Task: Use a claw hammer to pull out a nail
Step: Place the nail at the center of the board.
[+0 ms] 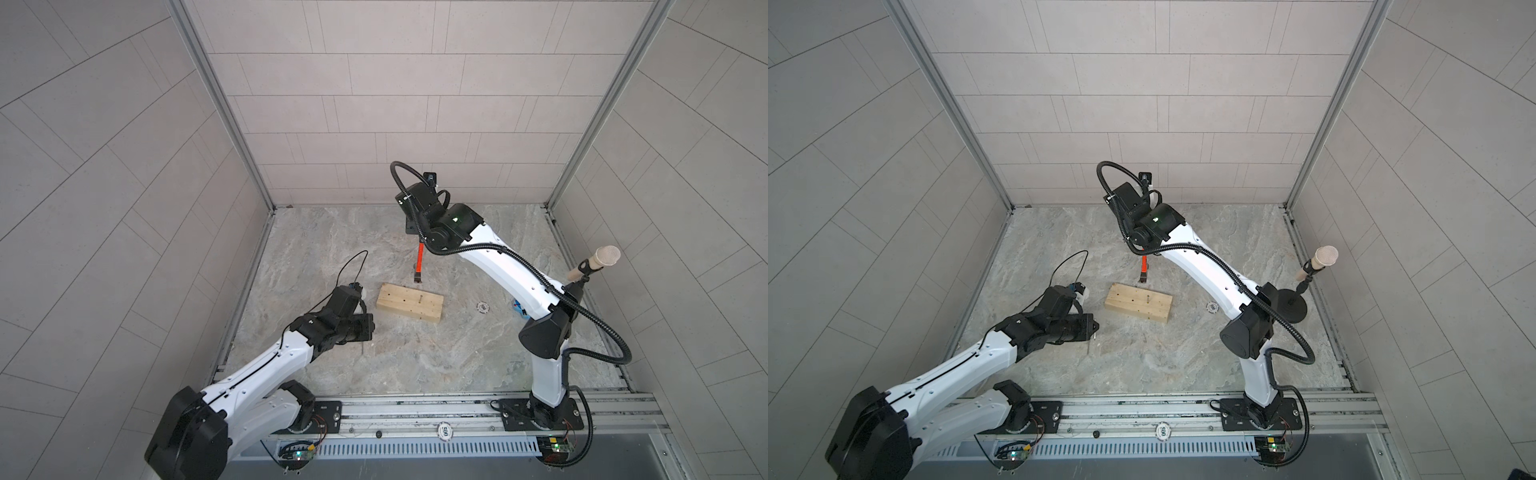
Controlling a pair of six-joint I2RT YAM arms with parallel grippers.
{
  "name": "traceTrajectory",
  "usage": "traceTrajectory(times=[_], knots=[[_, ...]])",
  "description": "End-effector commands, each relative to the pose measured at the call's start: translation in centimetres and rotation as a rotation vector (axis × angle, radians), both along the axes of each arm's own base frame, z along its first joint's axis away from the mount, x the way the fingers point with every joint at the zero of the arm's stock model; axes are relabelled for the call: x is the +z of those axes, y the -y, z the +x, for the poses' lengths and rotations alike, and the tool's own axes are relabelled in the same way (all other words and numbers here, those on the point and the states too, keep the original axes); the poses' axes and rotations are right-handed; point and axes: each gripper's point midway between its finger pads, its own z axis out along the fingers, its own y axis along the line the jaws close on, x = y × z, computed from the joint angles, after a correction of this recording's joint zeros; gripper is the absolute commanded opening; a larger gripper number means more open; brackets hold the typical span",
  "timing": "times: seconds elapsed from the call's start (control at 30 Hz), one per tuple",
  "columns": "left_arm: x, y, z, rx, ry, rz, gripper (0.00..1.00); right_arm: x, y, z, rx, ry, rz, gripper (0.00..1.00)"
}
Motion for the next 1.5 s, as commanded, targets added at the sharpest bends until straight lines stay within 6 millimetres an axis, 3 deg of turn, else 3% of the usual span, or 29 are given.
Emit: traceTrajectory(times=[0.0,0.37,0.83,1.1,1.47], knots=[[-1.4,-0.3,-1.1,0.003,-0.049,0.014,0.00,4.5,1.9,-1.2,-0.048,0.102,0.070,0.00],[-1.1,-0.6,-0.7,-0.006,-0.046,0.060,0.01,4.3,3.3,-2.3,-0.070,0.146,0.107,0.00],[-0.8,-2.1,-0.2,0.095,-0.032,0.158,0.01,6.0,1.4,2.9,0.023,0.170,0.068,0.00],[-1.3,-2.4,-1.0,0.091,-0.040,0.188,0.02,4.2,1.3,3.5,0.061,0.118,0.047,0.00],[-2.9,-2.4,-1.6,0.070,-0.067,0.262,0.02,3.9,2.7,4.3,0.029,0.108,0.056,0.00]])
